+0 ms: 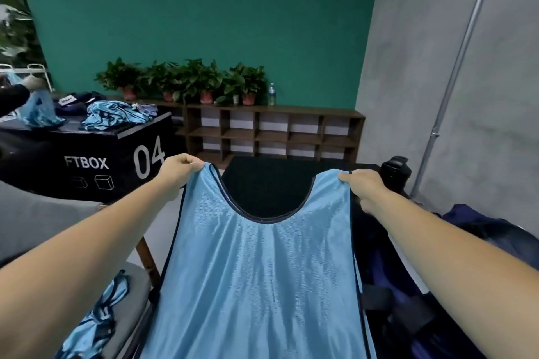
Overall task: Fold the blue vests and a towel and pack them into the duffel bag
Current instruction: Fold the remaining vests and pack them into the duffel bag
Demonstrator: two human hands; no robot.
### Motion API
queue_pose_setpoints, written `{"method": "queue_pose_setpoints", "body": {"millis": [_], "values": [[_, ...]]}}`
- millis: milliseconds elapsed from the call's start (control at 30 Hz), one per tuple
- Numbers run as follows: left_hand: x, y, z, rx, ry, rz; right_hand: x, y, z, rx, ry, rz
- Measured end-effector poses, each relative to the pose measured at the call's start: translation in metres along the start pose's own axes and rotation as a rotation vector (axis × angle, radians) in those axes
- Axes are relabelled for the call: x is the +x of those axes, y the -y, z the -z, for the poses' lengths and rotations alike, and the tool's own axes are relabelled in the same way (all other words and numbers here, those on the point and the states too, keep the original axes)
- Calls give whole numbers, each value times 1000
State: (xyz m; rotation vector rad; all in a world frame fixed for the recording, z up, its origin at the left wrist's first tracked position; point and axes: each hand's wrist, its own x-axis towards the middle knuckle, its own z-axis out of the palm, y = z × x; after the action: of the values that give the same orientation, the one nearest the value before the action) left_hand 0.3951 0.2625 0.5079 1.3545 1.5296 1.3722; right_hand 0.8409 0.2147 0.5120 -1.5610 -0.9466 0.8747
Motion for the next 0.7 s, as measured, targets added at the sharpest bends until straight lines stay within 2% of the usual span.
{"method": "queue_pose_setpoints", "body": {"millis": [533,633,700], "values": [[66,92,-59,-17,55,156,71,-57,-48,-109,-65,-139],[78,93,-63,-40,36,127,82,-53,-53,-70,-72,-150],[90,88,-65,-58,5,43,87,-44,-55,11,-91,-124]]}}
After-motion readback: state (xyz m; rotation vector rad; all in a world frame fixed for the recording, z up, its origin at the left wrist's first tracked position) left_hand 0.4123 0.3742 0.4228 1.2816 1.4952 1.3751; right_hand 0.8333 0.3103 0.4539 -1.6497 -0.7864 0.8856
